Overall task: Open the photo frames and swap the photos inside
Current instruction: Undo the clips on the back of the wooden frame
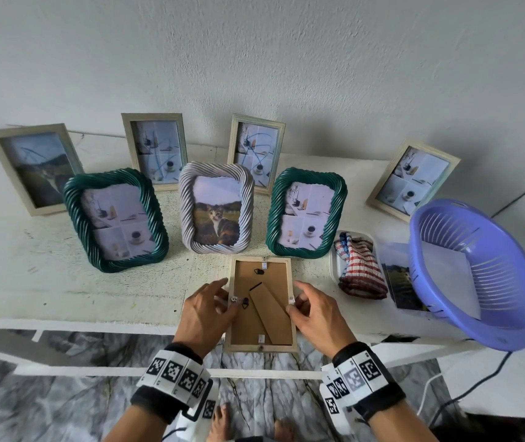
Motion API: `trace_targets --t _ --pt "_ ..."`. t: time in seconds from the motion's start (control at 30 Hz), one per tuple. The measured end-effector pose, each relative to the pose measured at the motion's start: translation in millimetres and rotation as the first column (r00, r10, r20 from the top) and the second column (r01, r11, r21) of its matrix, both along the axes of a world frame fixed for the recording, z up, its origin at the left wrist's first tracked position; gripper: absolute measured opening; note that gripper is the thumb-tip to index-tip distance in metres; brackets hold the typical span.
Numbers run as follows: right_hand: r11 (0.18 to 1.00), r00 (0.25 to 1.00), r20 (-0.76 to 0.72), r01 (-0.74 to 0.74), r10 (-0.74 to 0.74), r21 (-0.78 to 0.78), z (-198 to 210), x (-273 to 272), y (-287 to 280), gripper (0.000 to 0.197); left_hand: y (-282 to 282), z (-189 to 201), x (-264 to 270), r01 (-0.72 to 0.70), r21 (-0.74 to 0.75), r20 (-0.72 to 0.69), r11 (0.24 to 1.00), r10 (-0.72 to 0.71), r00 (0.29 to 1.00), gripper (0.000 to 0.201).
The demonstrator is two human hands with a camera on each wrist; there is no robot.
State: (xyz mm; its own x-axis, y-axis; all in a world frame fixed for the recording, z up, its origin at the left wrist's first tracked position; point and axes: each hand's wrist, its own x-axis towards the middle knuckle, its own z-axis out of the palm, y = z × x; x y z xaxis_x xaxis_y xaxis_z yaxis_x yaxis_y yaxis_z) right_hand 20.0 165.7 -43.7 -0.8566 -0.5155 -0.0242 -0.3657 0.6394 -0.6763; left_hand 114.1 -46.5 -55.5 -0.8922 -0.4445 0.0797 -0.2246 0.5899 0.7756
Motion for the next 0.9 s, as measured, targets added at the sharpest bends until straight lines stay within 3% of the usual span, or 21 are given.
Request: trace_targets --t 0.2,0.43,0.7,0.9 --pt "0.998 0.999 -0.030 -0.032 0.034 0.050 3.9 2.0 -2.5 0.050 7.8 7.3 -6.3 -0.004 -0.133 0.079 0.991 0.015 0.997 0.033" --pt "1.000 0.997 -0.078 -0.003 0.005 0.026 -1.2 6.0 -6.7 0.048 18.2 15.7 -16.8 -0.120 -0.215 0.276 0.969 0.178 0.945 0.031" --pt "0.997 0.998 -0.053 -0.026 0.030 0.071 5.5 3.9 -4.5 0.040 17.2 18.3 -15.7 -0.141 -0.135 0.243 0.981 0.170 0.955 0.024" --pt "0.988 0.966 -0.256 0.018 0.021 0.151 24.8 -18.0 -25.5 0.027 8.5 17.0 -8.3 -0.079 -0.076 0.176 0.994 0.091 0.980 0.018"
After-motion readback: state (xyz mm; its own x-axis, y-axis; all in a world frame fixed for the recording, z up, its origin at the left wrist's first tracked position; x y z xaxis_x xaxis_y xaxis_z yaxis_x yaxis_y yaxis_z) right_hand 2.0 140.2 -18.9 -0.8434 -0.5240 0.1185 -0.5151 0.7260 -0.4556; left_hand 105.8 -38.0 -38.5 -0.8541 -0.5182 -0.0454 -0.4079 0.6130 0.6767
